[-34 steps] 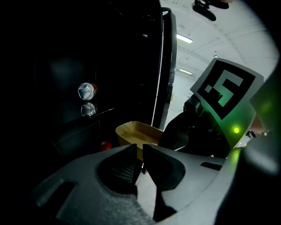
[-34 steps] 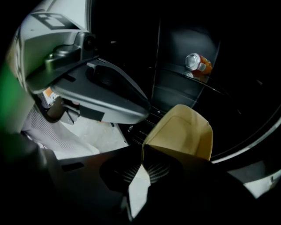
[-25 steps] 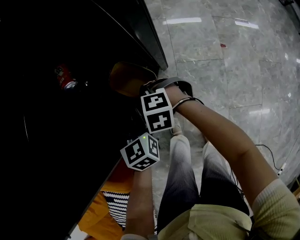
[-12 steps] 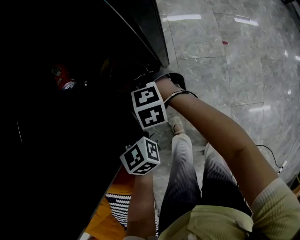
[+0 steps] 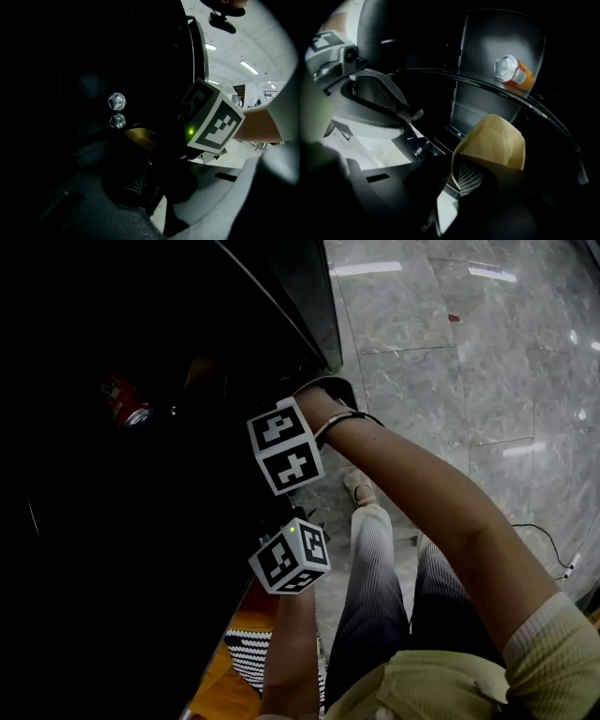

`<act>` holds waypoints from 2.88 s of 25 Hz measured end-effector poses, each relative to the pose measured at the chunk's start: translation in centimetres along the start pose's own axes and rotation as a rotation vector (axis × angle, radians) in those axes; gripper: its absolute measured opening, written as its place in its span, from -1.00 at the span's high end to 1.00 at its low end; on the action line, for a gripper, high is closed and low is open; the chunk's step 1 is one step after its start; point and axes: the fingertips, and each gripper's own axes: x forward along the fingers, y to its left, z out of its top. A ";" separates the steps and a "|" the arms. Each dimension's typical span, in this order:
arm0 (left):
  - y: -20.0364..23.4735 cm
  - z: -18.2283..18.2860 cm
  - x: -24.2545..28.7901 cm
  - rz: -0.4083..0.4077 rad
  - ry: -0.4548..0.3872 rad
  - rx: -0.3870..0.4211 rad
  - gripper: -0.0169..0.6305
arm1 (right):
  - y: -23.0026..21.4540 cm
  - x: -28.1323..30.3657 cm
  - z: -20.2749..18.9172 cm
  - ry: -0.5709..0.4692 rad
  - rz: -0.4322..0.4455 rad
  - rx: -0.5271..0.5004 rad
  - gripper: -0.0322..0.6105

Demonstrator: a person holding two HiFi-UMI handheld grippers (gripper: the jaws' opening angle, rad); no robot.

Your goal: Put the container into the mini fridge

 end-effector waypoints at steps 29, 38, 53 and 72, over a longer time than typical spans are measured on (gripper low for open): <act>-3.1 0.8 -0.3 -0.074 0.006 0.062 0.87 | -2.6 -7.8 1.2 -0.294 -0.267 0.379 0.54; -4.8 3.5 -2.4 -0.114 -0.024 0.099 0.87 | -1.1 -12.6 -0.4 -0.333 -0.339 0.517 0.62; -7.8 8.6 -8.5 -0.130 -0.056 0.069 0.87 | 1.5 -23.0 1.3 -0.443 -0.422 0.689 0.65; -9.1 13.6 -15.2 -0.131 -0.076 -0.006 0.87 | 4.9 -31.4 4.2 -0.523 -0.454 0.819 0.66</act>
